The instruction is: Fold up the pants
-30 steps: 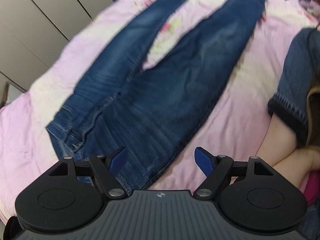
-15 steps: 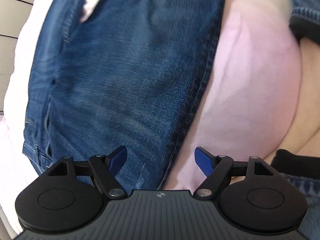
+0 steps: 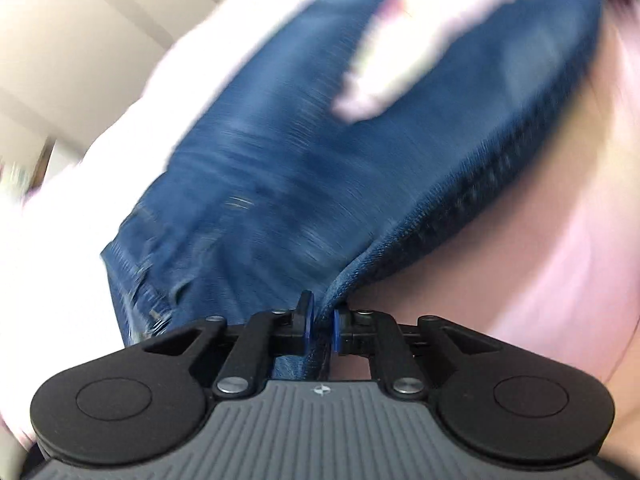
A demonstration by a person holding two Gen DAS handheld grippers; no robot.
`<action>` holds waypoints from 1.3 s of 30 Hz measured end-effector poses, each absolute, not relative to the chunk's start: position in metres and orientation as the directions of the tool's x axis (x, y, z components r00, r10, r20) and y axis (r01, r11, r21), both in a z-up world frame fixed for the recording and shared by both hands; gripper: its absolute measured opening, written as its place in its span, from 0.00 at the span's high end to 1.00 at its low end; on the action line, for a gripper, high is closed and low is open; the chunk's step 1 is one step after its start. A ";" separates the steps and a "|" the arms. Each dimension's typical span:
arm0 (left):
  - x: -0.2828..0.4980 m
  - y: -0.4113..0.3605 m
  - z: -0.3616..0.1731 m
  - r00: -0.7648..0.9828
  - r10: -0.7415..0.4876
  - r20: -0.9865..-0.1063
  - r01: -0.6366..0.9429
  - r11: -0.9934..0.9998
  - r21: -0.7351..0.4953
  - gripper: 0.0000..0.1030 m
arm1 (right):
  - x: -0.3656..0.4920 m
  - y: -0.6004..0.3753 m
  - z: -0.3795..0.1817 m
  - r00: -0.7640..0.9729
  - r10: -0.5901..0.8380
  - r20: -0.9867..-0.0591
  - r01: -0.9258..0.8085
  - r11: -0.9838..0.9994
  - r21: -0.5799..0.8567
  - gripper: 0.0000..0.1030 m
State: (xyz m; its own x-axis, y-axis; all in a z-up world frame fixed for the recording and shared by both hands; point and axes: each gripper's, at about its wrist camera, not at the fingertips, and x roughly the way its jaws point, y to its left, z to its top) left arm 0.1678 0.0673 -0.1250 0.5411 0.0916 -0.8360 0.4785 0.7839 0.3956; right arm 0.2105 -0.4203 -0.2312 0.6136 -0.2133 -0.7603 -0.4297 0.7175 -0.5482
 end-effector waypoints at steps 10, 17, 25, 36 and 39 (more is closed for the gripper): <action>0.230 0.088 -0.098 0.563 0.055 -0.824 0.305 0.913 0.269 0.90 | 0.285 -0.457 -0.212 0.644 -0.287 -0.709 -0.273 0.779 -0.564 0.34; 0.251 0.092 -0.112 0.492 0.096 -0.866 0.286 0.921 0.264 0.90 | 0.331 -0.483 -0.233 0.602 -0.336 -0.724 -0.240 0.789 -0.565 0.34; 0.270 0.087 -0.142 0.434 0.137 -0.891 0.306 0.907 0.289 0.90 | 0.348 -0.559 -0.223 0.529 -0.446 -0.722 -0.216 0.752 -0.623 0.26; 0.281 0.078 -0.155 0.407 0.169 -0.898 0.309 0.900 0.309 0.90 | 0.378 -0.609 -0.189 0.387 -0.339 -0.858 -0.250 0.857 -0.451 0.12; 0.282 0.078 -0.154 0.405 0.173 -0.898 0.308 0.899 0.312 0.90 | 0.385 -0.605 -0.176 0.421 -0.365 -0.830 -0.259 0.829 -0.496 0.10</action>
